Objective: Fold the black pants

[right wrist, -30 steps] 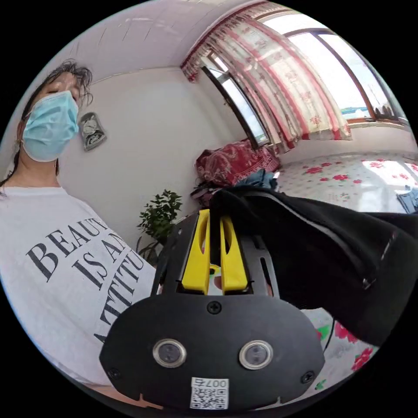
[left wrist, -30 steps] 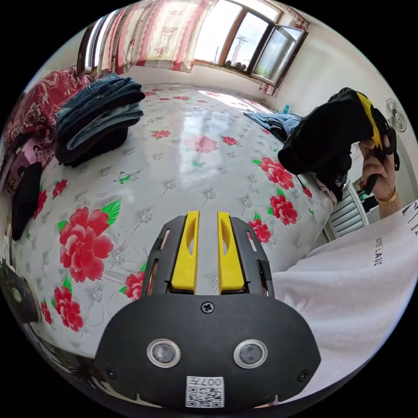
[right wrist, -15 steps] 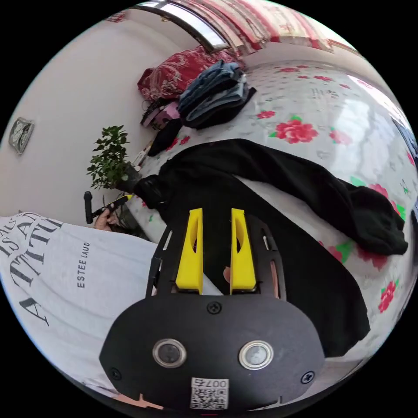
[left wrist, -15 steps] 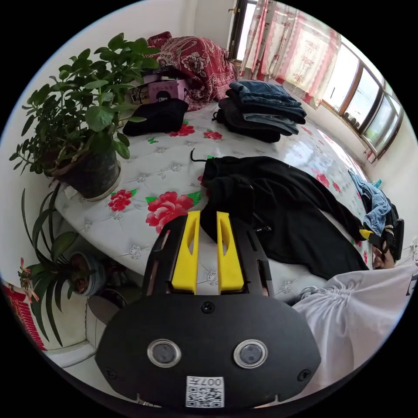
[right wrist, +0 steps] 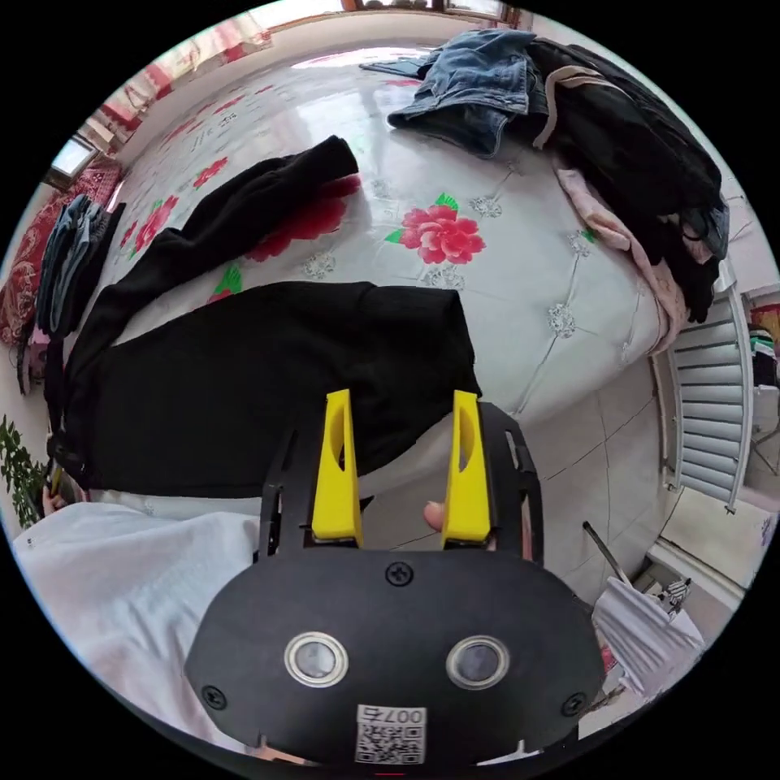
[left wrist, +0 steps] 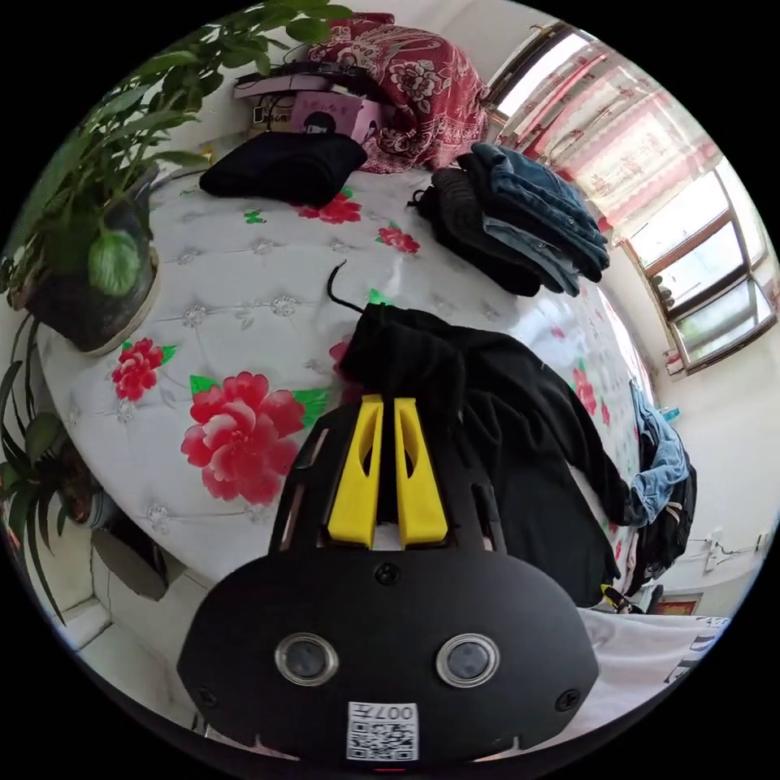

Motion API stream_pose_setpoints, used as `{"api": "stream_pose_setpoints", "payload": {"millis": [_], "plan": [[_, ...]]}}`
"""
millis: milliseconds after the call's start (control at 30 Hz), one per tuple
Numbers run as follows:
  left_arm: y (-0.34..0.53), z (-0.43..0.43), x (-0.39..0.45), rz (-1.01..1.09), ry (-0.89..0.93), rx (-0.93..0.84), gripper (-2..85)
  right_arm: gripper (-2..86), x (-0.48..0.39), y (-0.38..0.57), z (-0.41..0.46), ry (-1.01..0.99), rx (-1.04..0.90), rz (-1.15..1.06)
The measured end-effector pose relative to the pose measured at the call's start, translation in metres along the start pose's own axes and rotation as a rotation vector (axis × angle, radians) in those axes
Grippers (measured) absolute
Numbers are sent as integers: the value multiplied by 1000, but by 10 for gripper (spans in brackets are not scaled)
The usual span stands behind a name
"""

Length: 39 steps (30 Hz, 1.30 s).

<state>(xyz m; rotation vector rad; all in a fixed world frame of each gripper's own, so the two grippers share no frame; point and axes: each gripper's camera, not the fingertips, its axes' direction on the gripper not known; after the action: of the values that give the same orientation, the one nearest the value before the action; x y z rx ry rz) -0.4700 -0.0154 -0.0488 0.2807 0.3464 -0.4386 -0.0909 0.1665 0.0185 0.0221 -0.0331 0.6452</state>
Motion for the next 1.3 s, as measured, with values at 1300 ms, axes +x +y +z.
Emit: {"api": "stream_pose_setpoints", "payload": {"millis": [1300], "plan": [[-67,94,141,266,-257,-209,98,28,-162,-185,6,-28,52,-631]]}}
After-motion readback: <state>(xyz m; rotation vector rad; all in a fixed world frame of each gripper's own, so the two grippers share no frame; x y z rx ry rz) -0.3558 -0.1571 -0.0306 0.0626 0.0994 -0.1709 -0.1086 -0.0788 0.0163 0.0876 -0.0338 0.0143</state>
